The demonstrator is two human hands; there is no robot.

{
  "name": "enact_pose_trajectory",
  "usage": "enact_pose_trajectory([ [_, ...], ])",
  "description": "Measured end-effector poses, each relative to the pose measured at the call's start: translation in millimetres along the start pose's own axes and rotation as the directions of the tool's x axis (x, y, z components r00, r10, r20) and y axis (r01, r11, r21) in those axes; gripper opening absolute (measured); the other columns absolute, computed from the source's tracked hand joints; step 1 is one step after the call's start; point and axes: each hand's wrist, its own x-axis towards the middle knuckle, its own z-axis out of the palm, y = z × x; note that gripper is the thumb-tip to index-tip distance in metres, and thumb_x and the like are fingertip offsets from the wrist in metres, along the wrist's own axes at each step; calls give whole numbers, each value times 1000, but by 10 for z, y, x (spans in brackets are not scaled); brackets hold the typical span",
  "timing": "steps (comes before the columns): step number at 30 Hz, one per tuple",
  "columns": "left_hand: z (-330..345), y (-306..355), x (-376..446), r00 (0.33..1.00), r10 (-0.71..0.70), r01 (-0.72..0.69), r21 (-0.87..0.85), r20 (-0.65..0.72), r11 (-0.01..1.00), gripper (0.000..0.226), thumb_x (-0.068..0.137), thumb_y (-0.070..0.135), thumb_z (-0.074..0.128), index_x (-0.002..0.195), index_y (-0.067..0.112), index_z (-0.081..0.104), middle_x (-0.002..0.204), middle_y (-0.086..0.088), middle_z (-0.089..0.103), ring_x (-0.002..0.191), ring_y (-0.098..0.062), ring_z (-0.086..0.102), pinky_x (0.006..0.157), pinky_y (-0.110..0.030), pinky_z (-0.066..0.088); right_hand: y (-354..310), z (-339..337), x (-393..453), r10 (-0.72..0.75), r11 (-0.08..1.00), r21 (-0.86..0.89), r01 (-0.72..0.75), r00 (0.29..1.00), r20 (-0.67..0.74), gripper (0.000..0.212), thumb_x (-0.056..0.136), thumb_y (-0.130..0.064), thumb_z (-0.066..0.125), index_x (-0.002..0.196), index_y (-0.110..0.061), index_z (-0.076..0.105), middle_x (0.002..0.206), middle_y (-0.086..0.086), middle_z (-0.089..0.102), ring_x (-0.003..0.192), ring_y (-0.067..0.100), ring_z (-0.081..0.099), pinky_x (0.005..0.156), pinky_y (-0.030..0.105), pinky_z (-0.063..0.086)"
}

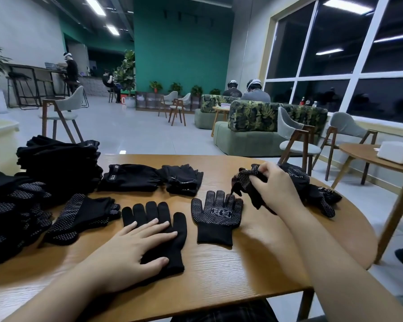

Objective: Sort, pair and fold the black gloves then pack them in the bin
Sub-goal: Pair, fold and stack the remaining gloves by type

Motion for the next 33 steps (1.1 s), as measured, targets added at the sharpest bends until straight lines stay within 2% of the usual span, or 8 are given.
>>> enact_pose_trajectory([
  [5,-21,34,-39,998,-14,8,-88,-69,996,44,86,61,43,124,65,20,129,52,1,107,40,-20,92,5,-17,-406,29,31,-69,960,270,68,998,-7,27,90,-16,62,111,-18,46,91,2,64,89,20,61,77,30,48],
  [8,4,-3,-65,988,-23,-3,-165,-155,986,55,72,70,38,125,66,26,136,51,8,129,20,12,108,-7,7,-662,111,-15,-127,928,358,106,991,36,35,91,-16,60,118,-26,40,85,13,67,84,23,63,74,37,52],
  [12,33,-19,-54,955,-39,-30,-224,-295,974,53,78,58,47,123,66,22,138,48,11,125,13,32,106,-13,27,-913,293,-105,-221,879,455,142,967,126,38,93,-14,53,119,-41,45,86,16,63,80,28,61,71,41,50],
  [16,-38,-2,-24,819,-160,-85,-391,-551,916,80,84,23,67,124,69,16,137,45,19,112,19,43,92,-7,37,-1104,459,-176,-271,815,571,100,937,222,38,93,-3,44,107,-35,61,82,-20,61,86,-2,58,80,17,46],
  [21,-204,-11,153,684,-254,-165,-484,-684,859,77,84,11,67,122,64,26,140,20,37,95,7,59,75,-10,49,-1230,654,-259,-338,787,613,65,877,340,48,84,-6,33,103,-42,59,103,-10,64,99,4,57,84,21,46],
  [26,-338,-167,255,658,-287,-270,-574,-696,773,61,78,-9,65,98,47,55,143,9,36,120,-6,51,98,-31,48,-1207,805,-300,-415,780,609,141,846,335,58,87,8,44,98,-47,57,99,-16,67,101,5,61,87,25,52],
  [30,-400,-277,272,677,-247,-244,-528,-693,813,40,75,-8,68,87,29,60,141,7,36,115,19,41,87,-6,40,-1154,869,-288,-421,833,515,205,838,347,46,80,3,56,84,-43,52,86,-14,61,81,6,57,75,24,49],
  [33,-376,-337,273,717,-205,-231,-504,-667,832,26,70,11,77,80,29,61,137,14,36,133,6,32,96,-10,35,-1105,909,-305,-427,868,424,259,825,369,43,78,4,58,77,-38,47,83,-7,56,73,7,50,66,20,43],
])
